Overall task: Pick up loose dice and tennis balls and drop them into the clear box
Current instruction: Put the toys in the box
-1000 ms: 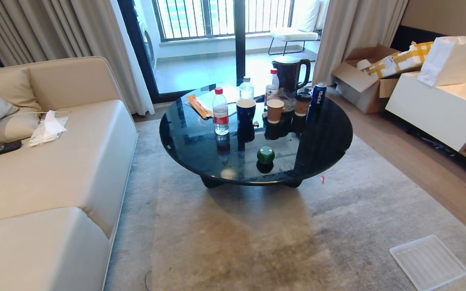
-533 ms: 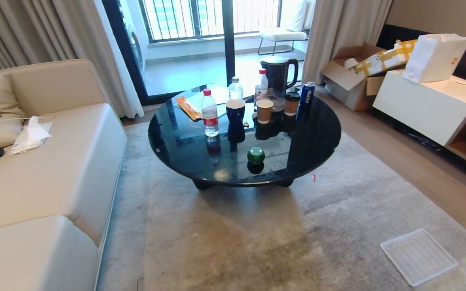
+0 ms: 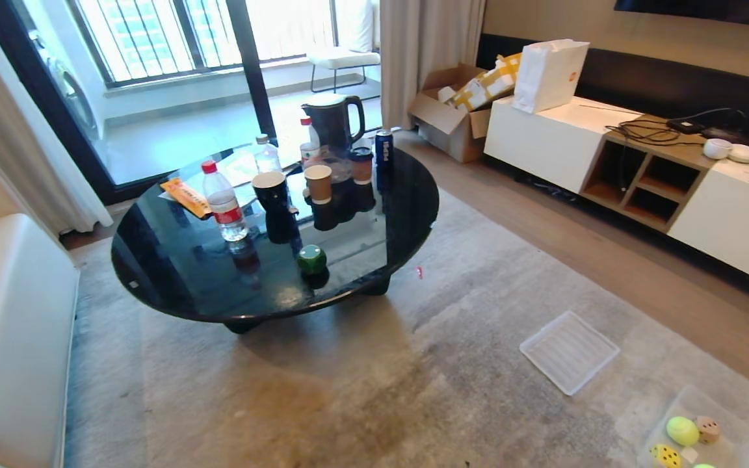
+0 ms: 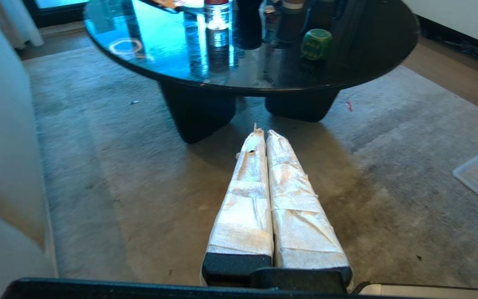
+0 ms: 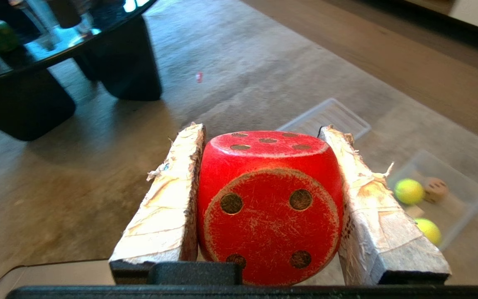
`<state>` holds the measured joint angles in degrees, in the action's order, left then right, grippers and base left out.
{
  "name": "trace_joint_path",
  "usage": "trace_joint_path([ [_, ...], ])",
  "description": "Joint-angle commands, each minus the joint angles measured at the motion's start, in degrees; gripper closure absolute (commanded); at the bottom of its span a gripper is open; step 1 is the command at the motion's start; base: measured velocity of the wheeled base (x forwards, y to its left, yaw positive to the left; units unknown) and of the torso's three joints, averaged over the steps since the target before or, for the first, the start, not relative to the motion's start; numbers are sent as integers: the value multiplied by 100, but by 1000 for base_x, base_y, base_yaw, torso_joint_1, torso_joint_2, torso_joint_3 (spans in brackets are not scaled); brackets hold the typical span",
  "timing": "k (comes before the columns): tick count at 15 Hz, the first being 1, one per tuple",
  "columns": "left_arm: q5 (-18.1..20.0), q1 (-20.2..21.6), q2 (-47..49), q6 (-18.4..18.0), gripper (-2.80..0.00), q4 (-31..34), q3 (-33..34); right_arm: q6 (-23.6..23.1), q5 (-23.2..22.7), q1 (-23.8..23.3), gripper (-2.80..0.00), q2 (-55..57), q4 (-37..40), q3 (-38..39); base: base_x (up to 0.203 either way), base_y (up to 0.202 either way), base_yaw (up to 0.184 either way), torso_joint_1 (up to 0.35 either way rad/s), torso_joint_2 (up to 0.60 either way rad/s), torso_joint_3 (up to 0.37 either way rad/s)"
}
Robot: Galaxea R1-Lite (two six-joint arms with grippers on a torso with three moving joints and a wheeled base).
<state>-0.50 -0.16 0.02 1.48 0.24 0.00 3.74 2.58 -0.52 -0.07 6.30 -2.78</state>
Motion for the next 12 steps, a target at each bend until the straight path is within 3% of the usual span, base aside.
trace_joint_path([
  [1,-3,-2,6,5,0,11,0,4,5,0,0,3,3,1,-2,8,-163,-5,3,2],
  [12,-3,-2,6,19,0,11,0,4,5,0,0,7,3,-3,1,10,-163,2,1,1],
])
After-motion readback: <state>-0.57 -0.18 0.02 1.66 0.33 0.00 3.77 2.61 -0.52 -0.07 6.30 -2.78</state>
